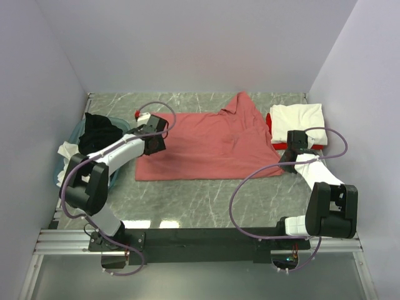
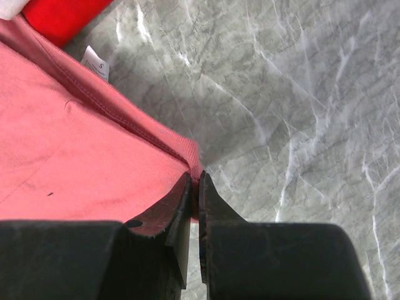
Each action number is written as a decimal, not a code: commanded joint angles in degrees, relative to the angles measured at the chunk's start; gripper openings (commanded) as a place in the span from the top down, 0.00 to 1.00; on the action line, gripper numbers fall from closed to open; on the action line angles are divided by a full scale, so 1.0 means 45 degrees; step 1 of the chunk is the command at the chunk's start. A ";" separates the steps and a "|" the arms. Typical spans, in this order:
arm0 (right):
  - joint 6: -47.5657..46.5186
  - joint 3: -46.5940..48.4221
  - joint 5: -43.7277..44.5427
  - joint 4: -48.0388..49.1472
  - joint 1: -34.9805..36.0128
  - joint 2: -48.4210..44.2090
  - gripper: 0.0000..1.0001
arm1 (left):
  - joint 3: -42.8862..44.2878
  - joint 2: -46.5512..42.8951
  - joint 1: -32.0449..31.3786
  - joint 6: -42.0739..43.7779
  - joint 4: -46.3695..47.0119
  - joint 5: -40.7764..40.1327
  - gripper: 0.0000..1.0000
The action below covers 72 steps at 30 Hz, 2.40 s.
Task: Fold and stack the t-shirts
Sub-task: Fold the tshirt
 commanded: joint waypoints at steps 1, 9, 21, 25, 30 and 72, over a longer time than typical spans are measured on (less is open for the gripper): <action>-0.0057 -0.0006 0.0232 0.0056 -0.0113 -0.0067 0.99 | -0.0298 0.0019 -0.0998 -0.0244 0.0752 0.0865 0.26; -0.0037 -0.0143 0.0310 0.0056 0.0180 -0.0361 0.99 | -0.2347 -0.0135 -0.1764 -0.0850 0.1827 0.1960 0.25; 0.0236 -0.0143 0.0895 -0.0237 0.1020 -0.0535 0.86 | -0.4556 -0.1168 -0.1452 -0.1514 0.1771 0.1356 0.22; 0.0353 0.0071 0.1440 -0.0607 0.1331 -0.1237 0.60 | -0.4577 -0.1853 -0.1413 -0.1709 0.0931 0.0536 0.22; 0.0607 0.0637 0.2262 -0.1310 0.2522 -0.1942 0.47 | -0.3777 -0.2109 -0.1451 -0.1632 0.0188 -0.0090 0.22; 0.2795 -0.2661 -0.3831 0.0604 0.7407 -0.0903 0.47 | -0.6705 -0.1932 -0.3775 -0.3095 0.3196 0.2879 0.22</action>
